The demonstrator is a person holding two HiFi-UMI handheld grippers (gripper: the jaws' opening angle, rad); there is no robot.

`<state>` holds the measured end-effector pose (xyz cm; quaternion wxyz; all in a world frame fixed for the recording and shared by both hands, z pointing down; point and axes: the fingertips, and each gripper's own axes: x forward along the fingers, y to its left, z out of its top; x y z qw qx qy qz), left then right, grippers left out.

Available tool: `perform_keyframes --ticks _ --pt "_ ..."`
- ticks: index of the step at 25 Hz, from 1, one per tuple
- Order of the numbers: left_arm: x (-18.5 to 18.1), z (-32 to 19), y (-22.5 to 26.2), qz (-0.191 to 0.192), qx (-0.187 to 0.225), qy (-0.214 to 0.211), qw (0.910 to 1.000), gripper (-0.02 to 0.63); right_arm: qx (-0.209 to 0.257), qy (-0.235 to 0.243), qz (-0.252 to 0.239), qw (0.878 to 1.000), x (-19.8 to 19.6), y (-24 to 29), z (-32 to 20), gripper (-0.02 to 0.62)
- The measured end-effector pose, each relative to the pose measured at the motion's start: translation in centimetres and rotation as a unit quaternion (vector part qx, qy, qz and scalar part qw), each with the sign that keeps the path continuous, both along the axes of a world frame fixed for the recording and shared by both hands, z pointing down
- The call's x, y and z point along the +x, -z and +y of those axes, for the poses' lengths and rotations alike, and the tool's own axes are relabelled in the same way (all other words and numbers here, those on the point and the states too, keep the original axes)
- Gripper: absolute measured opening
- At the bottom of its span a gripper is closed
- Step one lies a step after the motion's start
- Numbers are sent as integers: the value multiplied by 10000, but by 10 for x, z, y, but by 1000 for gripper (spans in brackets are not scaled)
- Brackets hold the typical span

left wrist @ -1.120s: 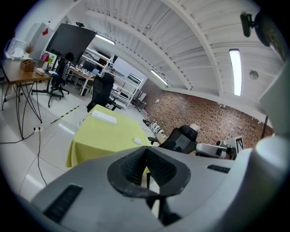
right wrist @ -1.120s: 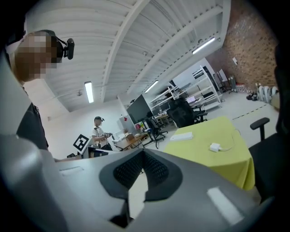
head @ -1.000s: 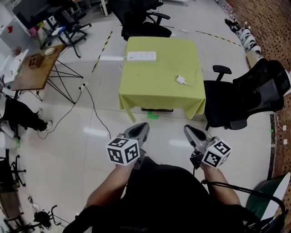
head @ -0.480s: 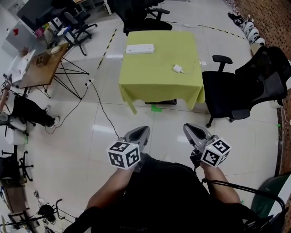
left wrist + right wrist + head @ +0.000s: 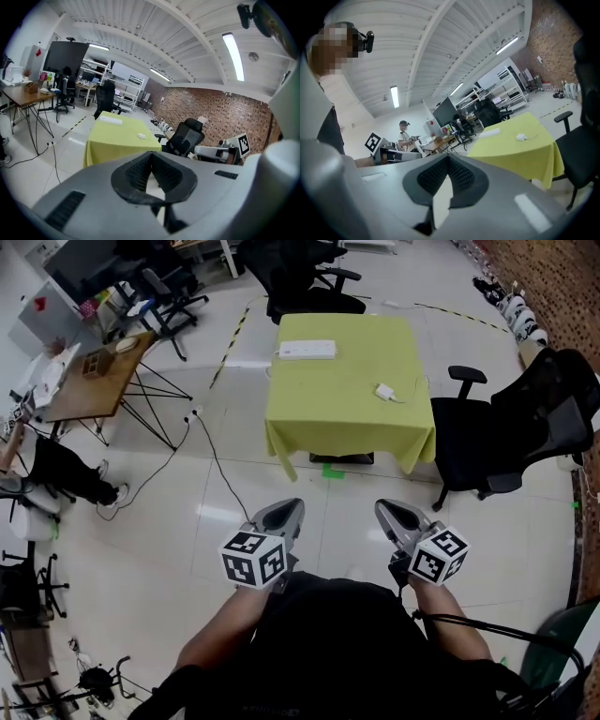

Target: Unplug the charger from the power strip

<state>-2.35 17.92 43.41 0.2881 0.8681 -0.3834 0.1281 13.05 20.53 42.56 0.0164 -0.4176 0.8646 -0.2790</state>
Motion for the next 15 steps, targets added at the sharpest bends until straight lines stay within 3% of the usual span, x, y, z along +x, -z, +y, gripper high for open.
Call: perform_keyframes --ticks 8,15 --pt "-69 -19 -2 44 -17 194 9998 6 -188 -5 37 9998 -55 -6 -10 2" --pt "-87 -25 -1 133 -5 142 9998 6 -167 70 274 9995 -80 -4 -9 0"
